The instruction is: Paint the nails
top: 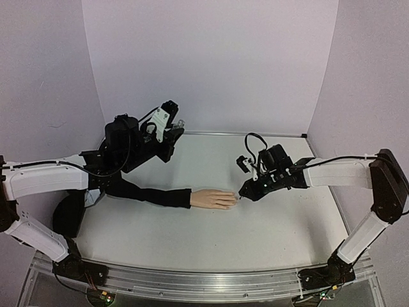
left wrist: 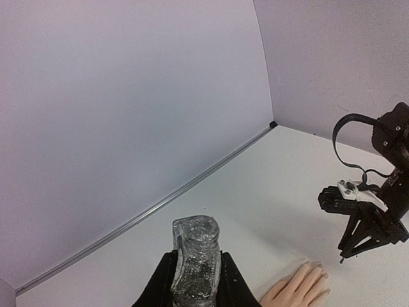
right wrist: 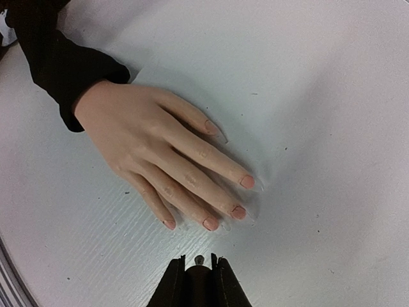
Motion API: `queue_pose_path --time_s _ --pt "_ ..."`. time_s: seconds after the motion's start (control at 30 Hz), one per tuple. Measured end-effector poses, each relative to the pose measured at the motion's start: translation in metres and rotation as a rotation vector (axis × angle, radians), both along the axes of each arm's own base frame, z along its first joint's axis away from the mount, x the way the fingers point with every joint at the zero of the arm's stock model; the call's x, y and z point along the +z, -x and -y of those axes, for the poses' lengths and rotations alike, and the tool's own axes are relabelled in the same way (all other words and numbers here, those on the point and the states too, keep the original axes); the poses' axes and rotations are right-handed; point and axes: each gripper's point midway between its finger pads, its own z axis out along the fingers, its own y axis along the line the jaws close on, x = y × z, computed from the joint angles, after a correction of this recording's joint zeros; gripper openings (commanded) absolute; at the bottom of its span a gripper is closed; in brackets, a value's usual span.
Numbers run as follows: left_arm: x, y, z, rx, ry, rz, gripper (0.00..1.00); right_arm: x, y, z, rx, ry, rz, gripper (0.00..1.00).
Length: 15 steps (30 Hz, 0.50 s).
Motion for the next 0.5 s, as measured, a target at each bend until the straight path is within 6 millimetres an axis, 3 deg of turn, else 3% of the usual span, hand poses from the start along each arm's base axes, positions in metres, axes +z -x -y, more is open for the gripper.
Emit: queue_pose_path --time_s 0.5 --pt "-0.006 -0.002 -0.004 0.024 -0.013 0.015 0.00 -0.019 -0.006 -0.004 -0.015 -0.002 -0.037 0.00"
